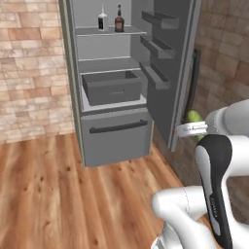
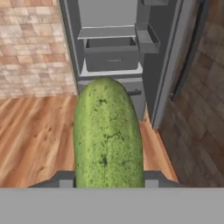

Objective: Place the liquors on the top shelf of the fridge to keep them out of children's reach, and place the cucumber on lower shelves for easy access.

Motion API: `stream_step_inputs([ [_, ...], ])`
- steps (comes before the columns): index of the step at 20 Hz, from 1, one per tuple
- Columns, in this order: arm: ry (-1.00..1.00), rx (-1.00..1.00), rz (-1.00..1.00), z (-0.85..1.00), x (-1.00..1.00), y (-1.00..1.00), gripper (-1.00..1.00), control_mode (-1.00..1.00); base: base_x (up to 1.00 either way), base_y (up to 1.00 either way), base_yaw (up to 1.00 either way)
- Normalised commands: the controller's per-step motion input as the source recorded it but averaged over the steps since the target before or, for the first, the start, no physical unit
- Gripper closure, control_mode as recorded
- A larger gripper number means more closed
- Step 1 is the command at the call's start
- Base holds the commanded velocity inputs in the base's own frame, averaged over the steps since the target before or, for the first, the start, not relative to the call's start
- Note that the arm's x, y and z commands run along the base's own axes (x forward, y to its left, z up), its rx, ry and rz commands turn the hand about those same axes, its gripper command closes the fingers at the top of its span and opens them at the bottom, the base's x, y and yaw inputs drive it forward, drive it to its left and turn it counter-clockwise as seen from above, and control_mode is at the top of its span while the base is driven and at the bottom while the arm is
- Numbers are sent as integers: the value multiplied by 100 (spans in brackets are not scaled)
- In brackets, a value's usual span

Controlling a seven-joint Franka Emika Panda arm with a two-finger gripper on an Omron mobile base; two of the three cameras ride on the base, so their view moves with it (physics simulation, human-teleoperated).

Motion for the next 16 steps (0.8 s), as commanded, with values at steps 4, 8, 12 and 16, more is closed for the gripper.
stream_step_inputs([
  [4, 0, 0, 0, 0, 0, 0, 100, 100, 74, 28, 0],
  [8, 0, 0, 0, 0, 0, 0, 100, 100, 77, 33, 0],
  [12, 0, 0, 0, 0, 0, 0, 100, 100, 73, 35, 0],
  [16, 0, 0, 0, 0, 0, 0, 100, 100, 69, 24, 0],
])
